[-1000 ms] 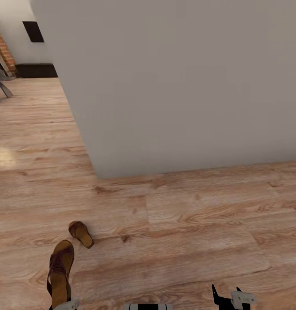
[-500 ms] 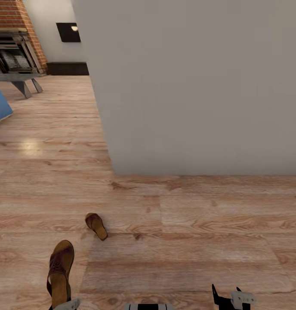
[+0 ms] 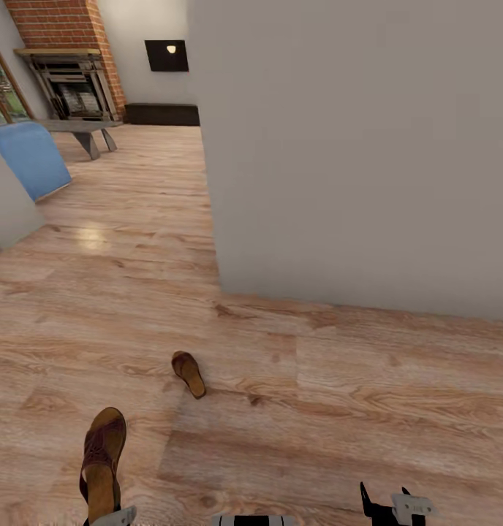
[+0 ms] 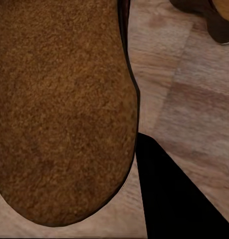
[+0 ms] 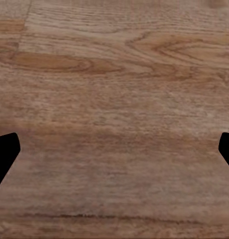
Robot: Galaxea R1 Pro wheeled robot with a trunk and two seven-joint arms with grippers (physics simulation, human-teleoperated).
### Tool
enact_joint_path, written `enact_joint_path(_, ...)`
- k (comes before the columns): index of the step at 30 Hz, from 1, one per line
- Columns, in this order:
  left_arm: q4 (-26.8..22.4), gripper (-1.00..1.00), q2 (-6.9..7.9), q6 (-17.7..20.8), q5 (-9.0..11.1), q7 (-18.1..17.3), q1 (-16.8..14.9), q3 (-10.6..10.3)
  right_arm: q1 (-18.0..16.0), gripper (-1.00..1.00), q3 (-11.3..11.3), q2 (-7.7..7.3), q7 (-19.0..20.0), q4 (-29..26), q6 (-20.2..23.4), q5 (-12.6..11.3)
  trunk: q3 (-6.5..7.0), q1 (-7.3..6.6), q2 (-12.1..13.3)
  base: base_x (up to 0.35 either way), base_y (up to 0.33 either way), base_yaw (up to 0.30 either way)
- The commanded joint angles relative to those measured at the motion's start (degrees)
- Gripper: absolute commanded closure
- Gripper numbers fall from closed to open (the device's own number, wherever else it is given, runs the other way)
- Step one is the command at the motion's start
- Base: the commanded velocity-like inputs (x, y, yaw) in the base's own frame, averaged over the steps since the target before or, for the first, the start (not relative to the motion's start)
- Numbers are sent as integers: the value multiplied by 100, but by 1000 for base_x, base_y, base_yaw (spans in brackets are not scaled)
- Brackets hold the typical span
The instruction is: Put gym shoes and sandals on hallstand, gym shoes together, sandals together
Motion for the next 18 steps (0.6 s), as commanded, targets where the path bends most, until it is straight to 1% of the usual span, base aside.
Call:
enact_joint_path(1, 5, 100, 0, -17, 1, 15, -4, -5, -1, -100, -17, 0, 13, 2, -16, -7, -4, -1, -1, 0, 0, 278)
enact_joint_path(18, -1, 100, 9, -31, -17, 16, -4, 2, -1, -100, -17, 0, 13, 2, -16, -7, -4, -1, -1, 0, 0, 278)
